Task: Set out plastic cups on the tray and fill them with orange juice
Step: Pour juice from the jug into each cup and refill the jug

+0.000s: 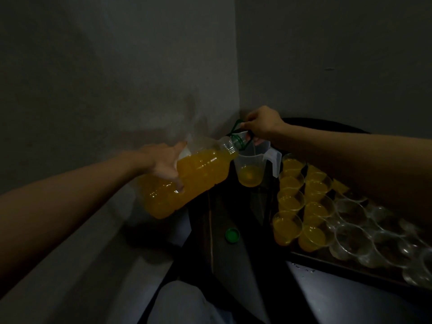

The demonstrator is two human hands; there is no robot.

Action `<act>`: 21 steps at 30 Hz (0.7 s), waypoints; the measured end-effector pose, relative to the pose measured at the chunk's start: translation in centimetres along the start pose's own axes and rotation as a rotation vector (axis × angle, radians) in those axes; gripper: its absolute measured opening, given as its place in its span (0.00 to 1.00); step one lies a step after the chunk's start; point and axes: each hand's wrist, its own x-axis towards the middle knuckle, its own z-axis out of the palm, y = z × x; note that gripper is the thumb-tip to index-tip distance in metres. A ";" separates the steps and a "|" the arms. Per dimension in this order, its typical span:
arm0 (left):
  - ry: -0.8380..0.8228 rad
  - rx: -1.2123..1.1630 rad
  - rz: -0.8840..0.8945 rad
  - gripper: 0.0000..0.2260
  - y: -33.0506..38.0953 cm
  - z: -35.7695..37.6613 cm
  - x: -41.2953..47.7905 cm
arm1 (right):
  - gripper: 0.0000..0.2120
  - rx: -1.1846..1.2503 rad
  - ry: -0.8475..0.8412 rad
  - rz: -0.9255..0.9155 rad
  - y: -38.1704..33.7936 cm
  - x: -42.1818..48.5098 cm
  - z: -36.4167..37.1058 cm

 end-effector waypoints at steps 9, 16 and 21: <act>0.026 0.074 -0.008 0.64 0.1 -1.3 -0.2 | 0.09 -0.003 0.002 0.004 -0.4 0.3 -0.2; 0.034 0.107 -0.004 0.63 0.8 -2.1 -0.3 | 0.10 -0.002 0.033 -0.004 -0.3 0.6 -0.5; 0.028 0.122 -0.010 0.63 1.0 -2.1 0.0 | 0.09 -0.018 0.017 -0.012 -0.2 0.6 -0.2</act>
